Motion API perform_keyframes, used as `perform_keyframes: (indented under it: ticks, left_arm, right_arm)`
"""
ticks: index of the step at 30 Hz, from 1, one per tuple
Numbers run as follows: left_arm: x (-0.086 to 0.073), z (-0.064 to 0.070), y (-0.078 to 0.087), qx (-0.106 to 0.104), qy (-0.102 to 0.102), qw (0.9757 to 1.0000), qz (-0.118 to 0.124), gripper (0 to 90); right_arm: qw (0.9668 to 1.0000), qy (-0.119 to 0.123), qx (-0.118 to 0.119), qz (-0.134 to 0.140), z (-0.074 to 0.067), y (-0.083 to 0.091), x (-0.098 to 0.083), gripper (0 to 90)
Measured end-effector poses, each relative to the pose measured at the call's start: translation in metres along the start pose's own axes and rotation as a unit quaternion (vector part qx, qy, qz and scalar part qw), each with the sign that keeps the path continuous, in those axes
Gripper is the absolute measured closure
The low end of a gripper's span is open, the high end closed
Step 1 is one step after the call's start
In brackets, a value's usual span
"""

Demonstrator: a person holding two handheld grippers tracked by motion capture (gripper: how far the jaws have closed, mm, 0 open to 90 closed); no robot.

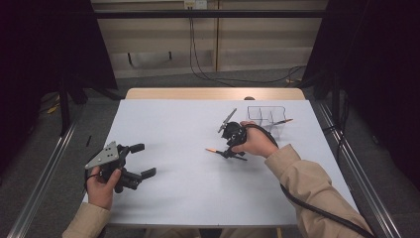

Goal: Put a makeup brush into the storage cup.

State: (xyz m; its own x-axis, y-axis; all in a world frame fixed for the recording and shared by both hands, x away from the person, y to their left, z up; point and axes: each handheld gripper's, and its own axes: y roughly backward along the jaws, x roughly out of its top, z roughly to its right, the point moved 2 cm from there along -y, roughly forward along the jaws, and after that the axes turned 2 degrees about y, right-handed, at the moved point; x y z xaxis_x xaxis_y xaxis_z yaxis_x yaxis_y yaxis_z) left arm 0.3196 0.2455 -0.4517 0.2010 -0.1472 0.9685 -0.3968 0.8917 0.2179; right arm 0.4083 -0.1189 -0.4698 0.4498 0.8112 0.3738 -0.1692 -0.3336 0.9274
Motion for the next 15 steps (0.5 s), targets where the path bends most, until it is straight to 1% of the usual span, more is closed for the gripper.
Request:
perform_keyframes:
  ticks: [2,4,6,9,10,12,15]
  left_arm:
    - [-0.0001,-0.0005,-0.0004,-0.001,-0.001,1.0,-0.001,0.0]
    - [0.0,-0.0007,-0.0004,0.0,0.0,1.0,-0.001,0.0]
    - [-0.0002,-0.0012,-0.0006,-0.002,-0.001,1.0,0.0,0.0]
    - [-0.0003,-0.0015,-0.0007,-0.002,-0.001,1.0,-0.001,0.0]
    - [-0.0003,-0.0015,-0.0007,-0.002,-0.001,1.0,-0.001,0.0]
    - [-0.0007,-0.0013,-0.0009,-0.001,0.001,1.0,-0.002,0.0]
    - [-0.0003,-0.0016,-0.0013,-0.002,0.0,1.0,-0.001,0.0]
  right_arm:
    - [1.0,0.002,0.001,-0.005,0.0002,-0.0021,0.0006,51.0]
    - [1.0,-0.003,0.001,-0.009,-0.0004,-0.0024,0.0017,53.1]
    - [0.9999,0.001,-0.002,-0.014,0.0003,-0.0029,0.0025,55.4]
    - [0.9997,-0.008,0.001,-0.024,0.0004,-0.0036,0.0032,58.2]
    - [0.9997,-0.004,0.002,-0.025,0.0011,-0.0042,0.0031,59.2]
    - [0.9996,-0.007,0.007,-0.028,0.0014,-0.0044,0.0033,61.0]
    - [0.9995,-0.007,0.006,-0.03,0.002,-0.0045,0.0043,63.0]
